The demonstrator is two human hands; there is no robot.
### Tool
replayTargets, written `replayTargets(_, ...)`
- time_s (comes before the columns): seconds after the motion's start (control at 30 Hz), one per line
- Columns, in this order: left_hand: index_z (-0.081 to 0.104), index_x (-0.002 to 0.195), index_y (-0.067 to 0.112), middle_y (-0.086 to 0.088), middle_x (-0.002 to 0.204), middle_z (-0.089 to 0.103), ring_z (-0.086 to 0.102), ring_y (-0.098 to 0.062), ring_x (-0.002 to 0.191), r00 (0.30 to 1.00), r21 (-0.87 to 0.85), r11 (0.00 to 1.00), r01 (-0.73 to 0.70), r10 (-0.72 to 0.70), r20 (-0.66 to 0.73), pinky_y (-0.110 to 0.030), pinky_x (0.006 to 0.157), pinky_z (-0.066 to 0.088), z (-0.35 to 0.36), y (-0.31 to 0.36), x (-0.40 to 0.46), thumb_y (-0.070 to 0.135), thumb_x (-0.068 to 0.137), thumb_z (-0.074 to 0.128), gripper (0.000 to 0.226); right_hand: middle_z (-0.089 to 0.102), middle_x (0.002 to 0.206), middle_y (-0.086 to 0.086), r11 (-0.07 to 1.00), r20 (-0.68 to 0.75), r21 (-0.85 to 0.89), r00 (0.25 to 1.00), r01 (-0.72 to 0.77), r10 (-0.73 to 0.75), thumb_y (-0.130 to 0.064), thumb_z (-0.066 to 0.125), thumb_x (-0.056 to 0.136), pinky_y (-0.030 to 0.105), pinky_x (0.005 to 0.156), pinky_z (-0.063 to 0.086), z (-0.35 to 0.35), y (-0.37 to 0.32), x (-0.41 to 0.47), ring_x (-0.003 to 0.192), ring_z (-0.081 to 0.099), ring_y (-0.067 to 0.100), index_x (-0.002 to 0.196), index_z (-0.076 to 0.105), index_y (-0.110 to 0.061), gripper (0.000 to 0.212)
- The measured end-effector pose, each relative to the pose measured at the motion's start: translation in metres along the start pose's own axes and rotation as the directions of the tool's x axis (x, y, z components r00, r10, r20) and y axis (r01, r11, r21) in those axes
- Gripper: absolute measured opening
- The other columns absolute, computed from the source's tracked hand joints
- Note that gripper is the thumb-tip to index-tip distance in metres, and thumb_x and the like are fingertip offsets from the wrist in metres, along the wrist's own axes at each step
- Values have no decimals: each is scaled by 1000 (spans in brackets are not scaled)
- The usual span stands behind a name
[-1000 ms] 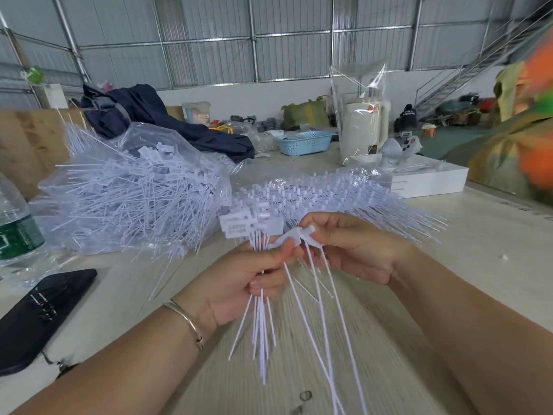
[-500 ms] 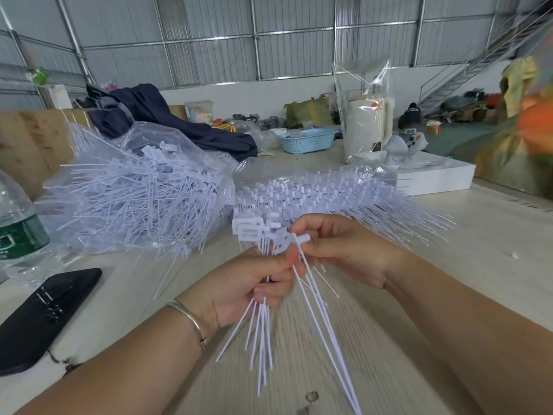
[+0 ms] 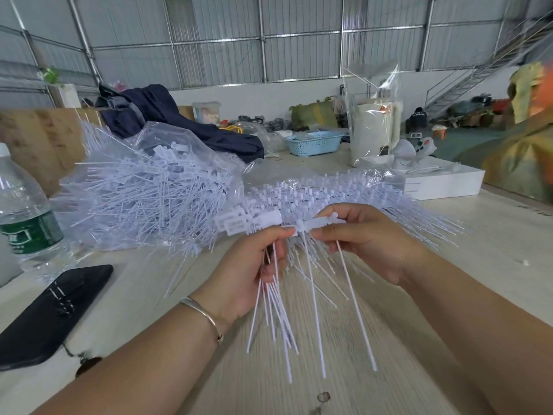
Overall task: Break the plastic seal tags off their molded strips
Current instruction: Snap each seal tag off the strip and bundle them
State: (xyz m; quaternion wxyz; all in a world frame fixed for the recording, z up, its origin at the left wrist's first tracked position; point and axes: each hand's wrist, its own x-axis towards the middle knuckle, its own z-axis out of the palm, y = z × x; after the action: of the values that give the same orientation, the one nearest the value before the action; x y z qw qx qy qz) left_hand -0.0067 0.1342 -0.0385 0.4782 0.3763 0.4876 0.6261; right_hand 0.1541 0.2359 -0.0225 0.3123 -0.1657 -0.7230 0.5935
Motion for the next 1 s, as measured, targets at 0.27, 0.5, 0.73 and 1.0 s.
replayTargets(0.27, 69, 85, 13, -1, 66, 55, 43, -9, 46, 999, 130, 991, 33, -34, 4, -17, 39, 29, 1, -8, 0, 29, 92, 61, 20, 55, 53, 8, 996, -83, -87, 996, 14, -21, 0, 69, 81, 19, 47, 35, -5, 5, 2, 50, 46, 14, 84, 77, -6, 11)
replayTargets(0.5, 67, 88, 4, -6, 63, 56, 52, -11, 49, 981, -49, 986, 161, -154, 118, -28, 54, 56, 2, -6, -2, 20, 91, 58, 18, 53, 52, 6, 993, -60, -115, 998, -28, 21, -4, 71, 81, 18, 44, 34, -11, 7, 3, 45, 42, 12, 82, 78, -11, 10)
replayTargets(0.73, 72, 70, 17, 9, 51, 18, 16, -2, 38, 975, 108, 980, 168, -181, 130, -14, 30, 12, 4, 1, -3, 33, 77, 66, 18, 52, 51, 8, 997, -19, -71, 1000, -13, 11, 1, 70, 77, 19, 42, 31, -16, 4, 4, 51, 40, 17, 83, 77, -6, 12)
replayTargets(1.0, 63, 51, 15, 5, 43, 21, 16, -9, 37, 981, 448, 886, 119, -174, 85, -13, 37, 14, 9, 5, -7, 17, 73, 69, 23, 51, 46, 10, 976, 180, -170, 969, -139, 169, 4, 73, 62, 17, 41, 26, -23, 4, 4, 40, 37, 11, 69, 76, -4, 11)
